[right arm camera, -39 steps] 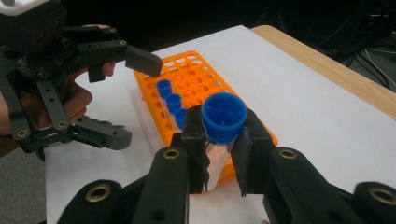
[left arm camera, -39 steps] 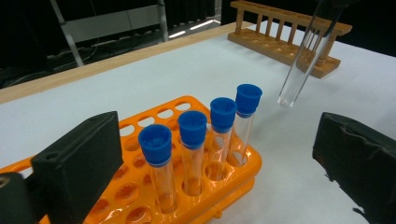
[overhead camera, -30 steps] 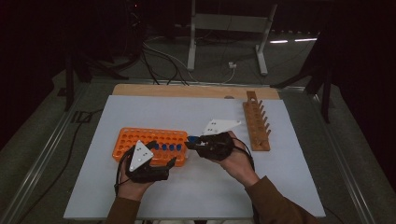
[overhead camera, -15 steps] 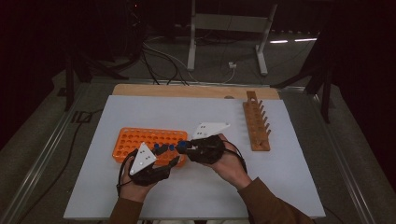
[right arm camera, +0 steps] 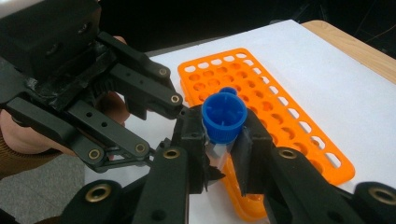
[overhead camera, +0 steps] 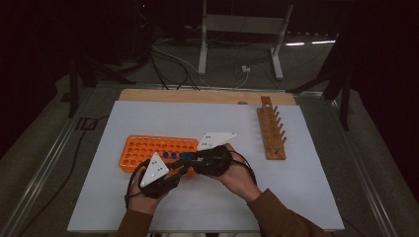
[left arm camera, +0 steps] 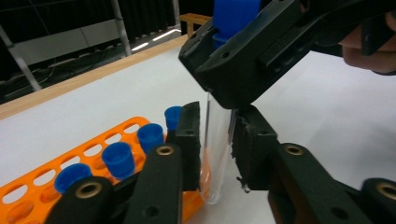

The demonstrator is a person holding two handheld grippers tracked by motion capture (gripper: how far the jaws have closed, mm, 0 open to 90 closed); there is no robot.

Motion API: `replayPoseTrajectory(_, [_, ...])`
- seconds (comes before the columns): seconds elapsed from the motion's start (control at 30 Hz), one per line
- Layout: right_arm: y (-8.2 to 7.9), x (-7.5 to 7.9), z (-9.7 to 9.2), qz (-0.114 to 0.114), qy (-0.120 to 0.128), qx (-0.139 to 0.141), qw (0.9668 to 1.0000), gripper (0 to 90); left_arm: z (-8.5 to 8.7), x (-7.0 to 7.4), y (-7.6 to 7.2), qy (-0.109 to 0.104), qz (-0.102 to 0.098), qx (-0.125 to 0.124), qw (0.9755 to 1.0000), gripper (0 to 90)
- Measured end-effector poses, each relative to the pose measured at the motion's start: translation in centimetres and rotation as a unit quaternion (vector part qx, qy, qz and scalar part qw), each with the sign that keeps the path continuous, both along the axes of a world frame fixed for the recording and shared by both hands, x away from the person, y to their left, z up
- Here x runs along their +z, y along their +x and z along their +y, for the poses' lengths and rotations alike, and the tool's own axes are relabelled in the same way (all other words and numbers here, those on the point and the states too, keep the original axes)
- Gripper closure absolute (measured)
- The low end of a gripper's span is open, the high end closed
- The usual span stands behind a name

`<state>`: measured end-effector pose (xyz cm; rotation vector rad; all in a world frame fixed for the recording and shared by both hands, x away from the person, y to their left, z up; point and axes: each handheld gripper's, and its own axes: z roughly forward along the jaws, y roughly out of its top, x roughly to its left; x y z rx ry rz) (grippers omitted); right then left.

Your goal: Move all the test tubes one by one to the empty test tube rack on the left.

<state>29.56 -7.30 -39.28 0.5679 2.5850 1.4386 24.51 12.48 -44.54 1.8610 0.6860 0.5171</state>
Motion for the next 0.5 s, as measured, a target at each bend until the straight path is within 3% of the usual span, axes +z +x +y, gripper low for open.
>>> replayPoseTrajectory(0.23, [0.01,0.02,0.03,0.0,0.002,-0.002,1.0,76.0,-0.01,0.03,-0.04,0.0,-0.004,0.001,1.0,78.1])
replayPoseTrajectory(0.5, [0.37,0.36,-0.89,0.0,0.027,-0.02,0.9994,54.1,0.76,-0.13,0.24,-0.011,0.001,0.019,0.9998,78.3])
